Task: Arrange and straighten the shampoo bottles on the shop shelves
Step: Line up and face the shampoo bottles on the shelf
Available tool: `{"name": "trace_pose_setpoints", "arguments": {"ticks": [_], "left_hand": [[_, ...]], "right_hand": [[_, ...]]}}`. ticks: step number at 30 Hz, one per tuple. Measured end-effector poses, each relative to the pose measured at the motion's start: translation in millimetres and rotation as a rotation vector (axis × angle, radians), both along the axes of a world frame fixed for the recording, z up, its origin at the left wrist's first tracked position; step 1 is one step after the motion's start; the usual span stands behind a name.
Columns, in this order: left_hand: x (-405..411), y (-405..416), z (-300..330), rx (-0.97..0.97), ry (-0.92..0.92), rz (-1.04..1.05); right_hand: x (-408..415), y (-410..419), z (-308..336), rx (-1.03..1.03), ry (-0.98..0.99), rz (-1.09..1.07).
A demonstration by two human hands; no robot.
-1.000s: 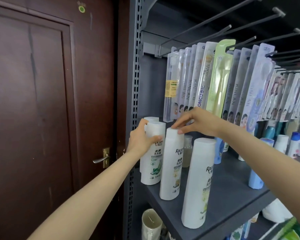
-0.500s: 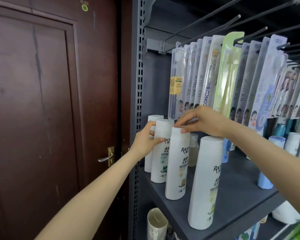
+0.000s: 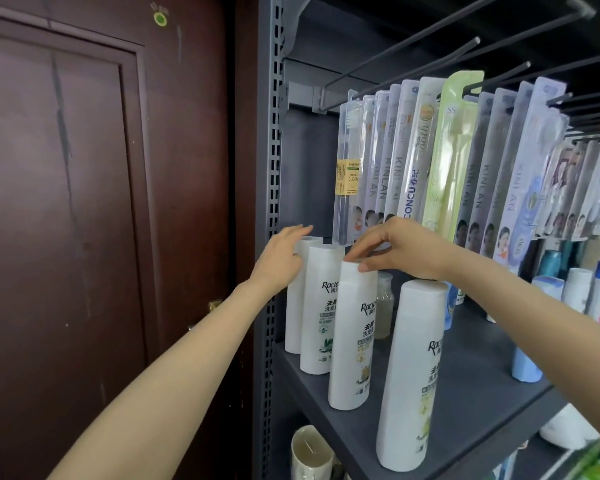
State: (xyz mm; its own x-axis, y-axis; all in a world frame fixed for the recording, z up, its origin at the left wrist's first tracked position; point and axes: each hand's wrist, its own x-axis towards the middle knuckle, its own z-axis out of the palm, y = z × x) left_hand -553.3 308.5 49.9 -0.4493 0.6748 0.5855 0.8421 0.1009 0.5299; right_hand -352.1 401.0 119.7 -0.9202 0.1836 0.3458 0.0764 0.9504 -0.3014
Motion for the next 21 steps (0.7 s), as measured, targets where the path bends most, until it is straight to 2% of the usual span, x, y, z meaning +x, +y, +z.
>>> {"name": "trace_pose_setpoints", "arguments": {"ticks": [2,12,21], "left_hand": [[-1,-1,-2,-0.042,0.014,-0.023],[-3,-21,-7,0.106,-0.087,0.096],[14,-38,-4,0.186,-0.112,0.132]], "right_hand": [[0,-1,0,-0.002,0.000,-0.007],[-3,-7,-3,-0.006,0.006,-0.057],[0,-19,0,0.109,-0.033,-0.126]]}}
